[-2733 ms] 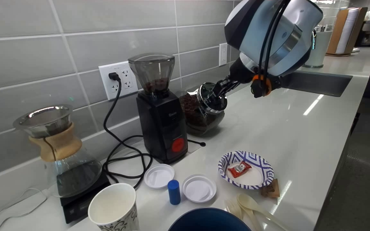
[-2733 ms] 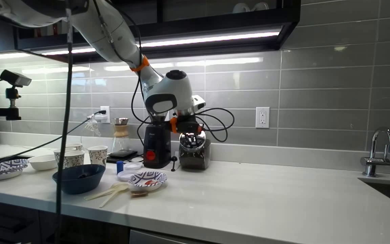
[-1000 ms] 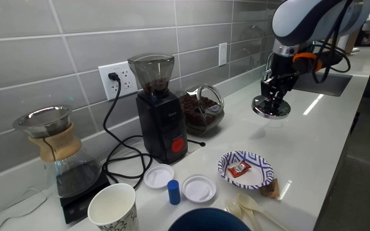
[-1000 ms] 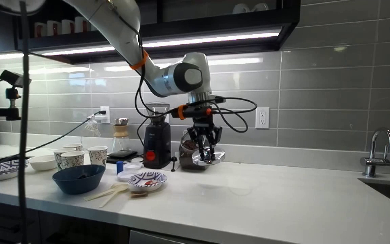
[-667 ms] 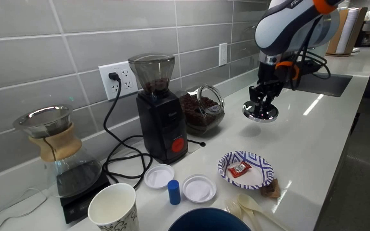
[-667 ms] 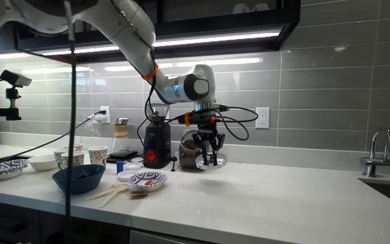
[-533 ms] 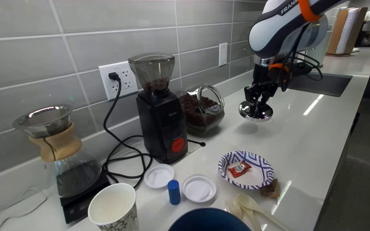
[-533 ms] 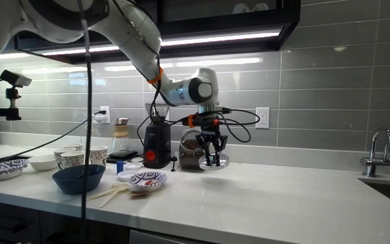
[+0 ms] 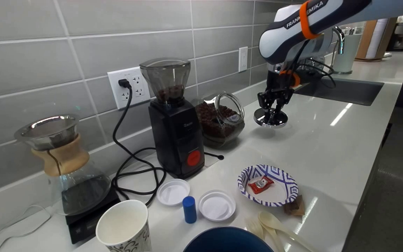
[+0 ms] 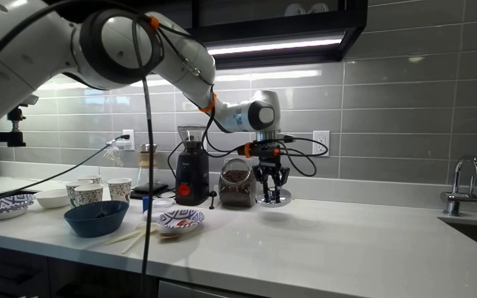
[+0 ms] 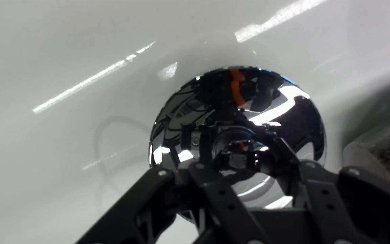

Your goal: Remove the silver lid from the glass jar on the right and put it on the counter

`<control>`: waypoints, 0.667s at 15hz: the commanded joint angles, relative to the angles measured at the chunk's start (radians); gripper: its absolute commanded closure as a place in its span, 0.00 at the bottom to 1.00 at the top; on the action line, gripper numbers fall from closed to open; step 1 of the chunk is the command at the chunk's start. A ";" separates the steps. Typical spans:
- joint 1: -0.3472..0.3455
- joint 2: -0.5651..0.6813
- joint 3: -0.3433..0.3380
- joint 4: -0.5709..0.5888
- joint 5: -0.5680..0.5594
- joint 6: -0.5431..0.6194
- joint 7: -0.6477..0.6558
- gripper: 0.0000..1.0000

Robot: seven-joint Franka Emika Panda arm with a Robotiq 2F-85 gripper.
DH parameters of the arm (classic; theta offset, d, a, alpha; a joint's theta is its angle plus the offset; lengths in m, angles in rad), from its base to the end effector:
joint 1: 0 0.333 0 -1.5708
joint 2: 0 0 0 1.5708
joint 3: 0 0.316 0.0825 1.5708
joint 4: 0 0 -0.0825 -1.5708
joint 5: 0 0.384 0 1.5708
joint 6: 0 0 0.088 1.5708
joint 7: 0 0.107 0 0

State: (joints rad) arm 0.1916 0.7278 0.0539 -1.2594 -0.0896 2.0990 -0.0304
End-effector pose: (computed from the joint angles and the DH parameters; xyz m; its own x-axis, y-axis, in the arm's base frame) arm 0.7366 0.1693 0.3382 0.9484 0.2973 0.1105 0.2935 -0.9547 0.0495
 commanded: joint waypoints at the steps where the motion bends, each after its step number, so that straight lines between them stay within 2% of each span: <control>1: 0.006 0.118 0.001 0.180 0.002 -0.082 0.025 0.79; 10: 0.003 0.239 -0.004 0.352 0.012 -0.194 0.044 0.79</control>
State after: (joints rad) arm 0.1914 0.9081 0.0517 -1.0183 -0.0895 1.9711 -0.0047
